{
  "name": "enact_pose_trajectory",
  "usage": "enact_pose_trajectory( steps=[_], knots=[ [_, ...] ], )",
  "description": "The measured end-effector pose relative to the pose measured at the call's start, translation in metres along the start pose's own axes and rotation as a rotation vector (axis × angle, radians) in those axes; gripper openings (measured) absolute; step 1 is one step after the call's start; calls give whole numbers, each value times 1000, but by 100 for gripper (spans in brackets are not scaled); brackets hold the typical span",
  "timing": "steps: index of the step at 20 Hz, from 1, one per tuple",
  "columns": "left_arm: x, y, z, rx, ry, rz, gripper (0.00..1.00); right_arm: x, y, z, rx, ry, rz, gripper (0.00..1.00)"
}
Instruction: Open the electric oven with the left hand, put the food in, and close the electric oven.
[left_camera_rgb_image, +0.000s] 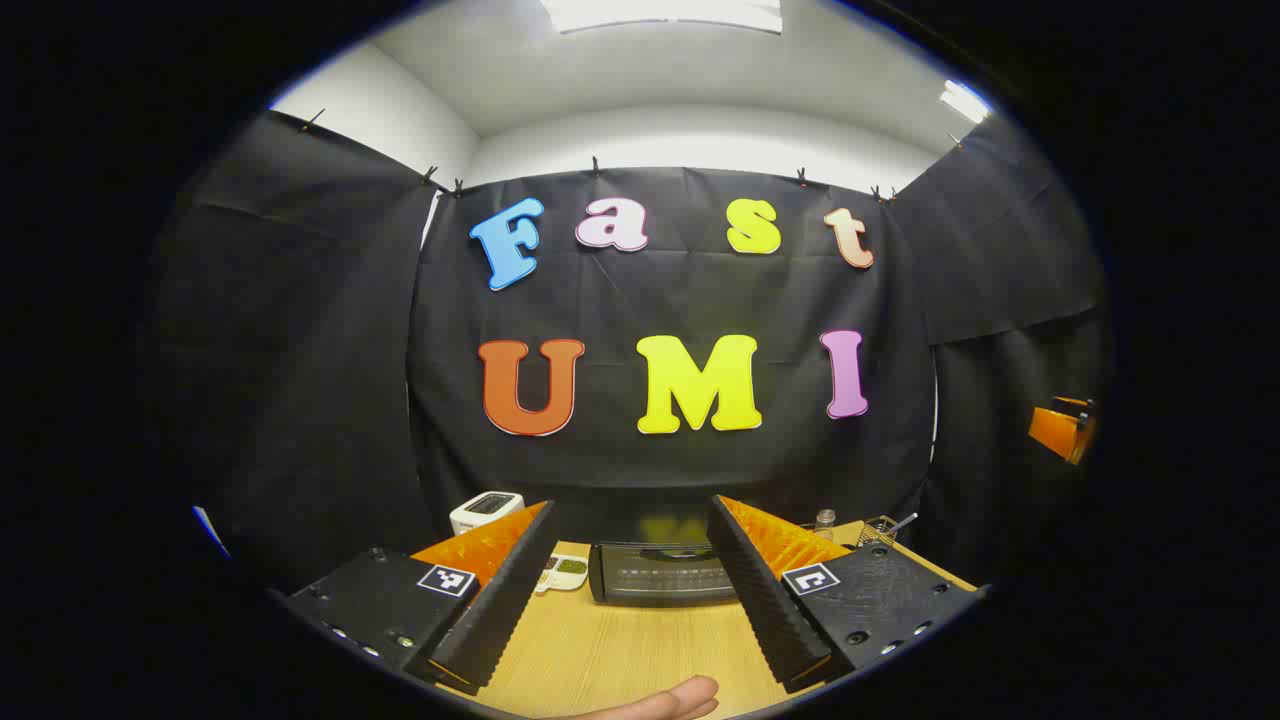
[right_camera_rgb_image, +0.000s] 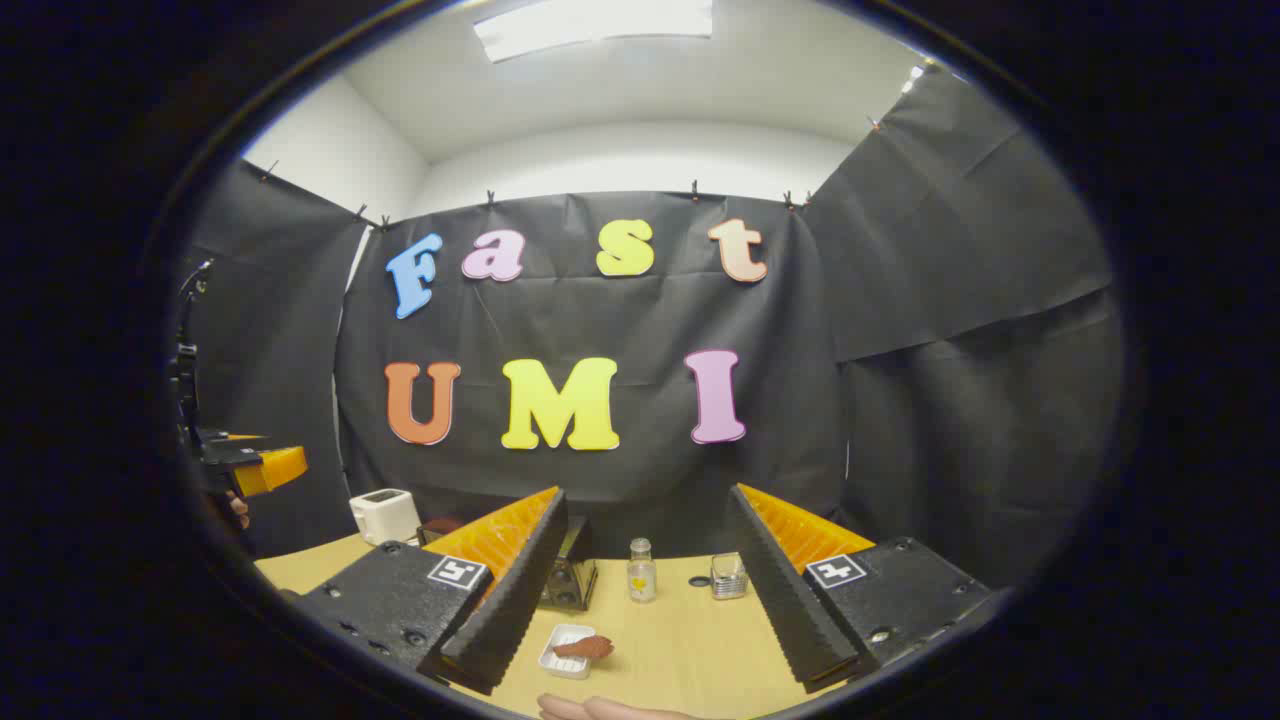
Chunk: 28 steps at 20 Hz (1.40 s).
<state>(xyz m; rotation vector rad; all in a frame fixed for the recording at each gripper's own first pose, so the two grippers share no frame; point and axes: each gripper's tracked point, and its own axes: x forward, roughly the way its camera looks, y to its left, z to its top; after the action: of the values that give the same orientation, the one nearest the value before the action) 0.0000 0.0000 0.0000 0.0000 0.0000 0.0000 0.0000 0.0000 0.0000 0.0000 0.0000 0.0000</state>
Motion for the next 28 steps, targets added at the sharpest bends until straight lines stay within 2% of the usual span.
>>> enact_pose_trajectory(
  steps=[3, 4, 14, 16, 21, 24, 28],
  knots=[
    [8, -6, -2, -2, 2, -14, 96, 6, 1, -2, 4, 1, 8, 100],
    [11, -6, -2, -4, 1, -16, 96, 8, 0, -1, 0, -5, 6, 97],
    [22, -22, 5, 8, -43, -36, 95, 15, -1, -6, 5, -13, 27, 100],
    [32, -27, 0, 17, -40, -43, 95, 18, -3, -10, 2, -9, 28, 97],
    [96, -42, -28, 23, 18, -64, 95, 30, -15, -16, -12, -1, 20, 100],
    [146, -60, -63, 32, 114, -110, 96, 40, -23, -22, -29, 16, 9, 100],
    [205, -73, -126, 17, 271, -129, 96, 48, -41, -29, -56, 36, -18, 100]
  ],
)
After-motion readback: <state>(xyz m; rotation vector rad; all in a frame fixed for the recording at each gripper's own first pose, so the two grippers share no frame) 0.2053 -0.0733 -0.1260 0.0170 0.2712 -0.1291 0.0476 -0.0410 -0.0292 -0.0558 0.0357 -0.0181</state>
